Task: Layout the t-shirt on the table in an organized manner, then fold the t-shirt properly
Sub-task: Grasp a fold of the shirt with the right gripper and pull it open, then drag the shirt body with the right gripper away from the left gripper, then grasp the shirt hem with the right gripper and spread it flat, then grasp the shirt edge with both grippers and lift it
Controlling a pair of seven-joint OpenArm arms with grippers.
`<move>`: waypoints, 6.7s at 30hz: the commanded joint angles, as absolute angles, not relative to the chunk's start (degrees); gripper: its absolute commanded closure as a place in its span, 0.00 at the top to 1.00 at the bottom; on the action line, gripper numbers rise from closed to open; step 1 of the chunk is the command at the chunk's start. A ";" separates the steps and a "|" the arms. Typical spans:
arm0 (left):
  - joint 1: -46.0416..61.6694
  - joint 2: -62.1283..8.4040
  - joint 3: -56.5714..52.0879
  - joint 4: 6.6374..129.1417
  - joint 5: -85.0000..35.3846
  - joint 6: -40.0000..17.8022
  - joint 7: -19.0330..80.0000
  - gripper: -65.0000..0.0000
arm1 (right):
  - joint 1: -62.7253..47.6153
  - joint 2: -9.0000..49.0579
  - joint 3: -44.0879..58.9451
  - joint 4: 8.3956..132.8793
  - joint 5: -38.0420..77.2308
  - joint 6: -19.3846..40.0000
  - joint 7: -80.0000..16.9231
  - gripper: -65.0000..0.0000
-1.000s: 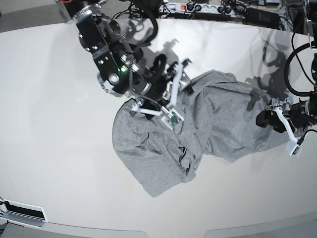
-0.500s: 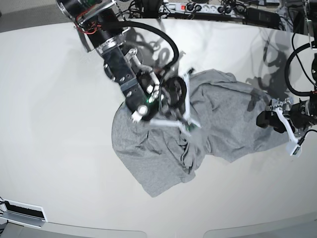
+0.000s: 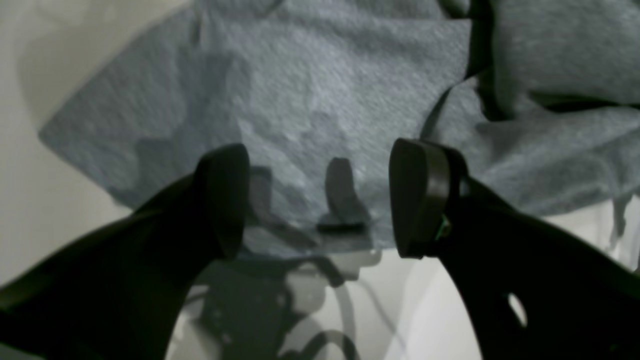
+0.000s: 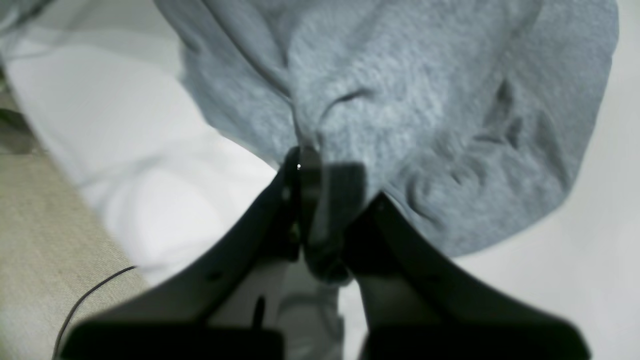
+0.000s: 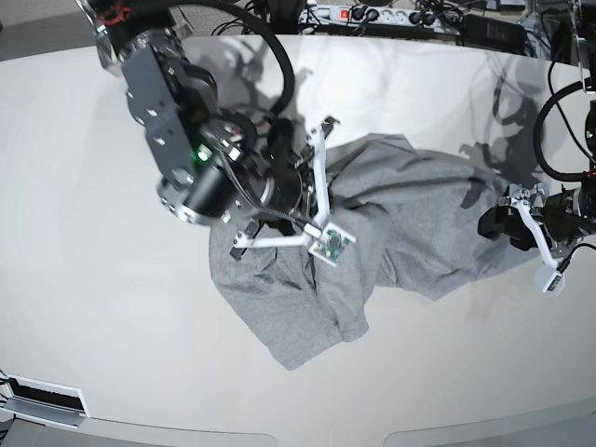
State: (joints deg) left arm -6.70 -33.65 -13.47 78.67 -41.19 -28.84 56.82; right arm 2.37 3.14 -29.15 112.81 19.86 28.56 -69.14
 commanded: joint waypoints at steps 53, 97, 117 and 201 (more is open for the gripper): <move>-5.10 -27.49 -13.91 79.50 -66.24 -40.00 70.11 0.66 | 12.88 0.47 -18.65 82.35 15.62 29.50 -47.86 0.58; -4.78 -27.94 -13.91 79.50 -66.26 -40.00 69.49 0.66 | 11.92 14.15 -6.79 99.83 8.93 21.06 -56.10 0.00; -3.92 -27.92 -13.91 79.50 -66.28 -40.00 69.49 0.66 | 10.02 10.92 -7.55 100.20 48.82 38.46 -66.08 0.62; -0.32 -7.29 -13.96 85.08 -51.00 -35.75 58.63 0.55 | 4.47 9.91 -11.68 108.57 10.85 28.82 -53.56 0.00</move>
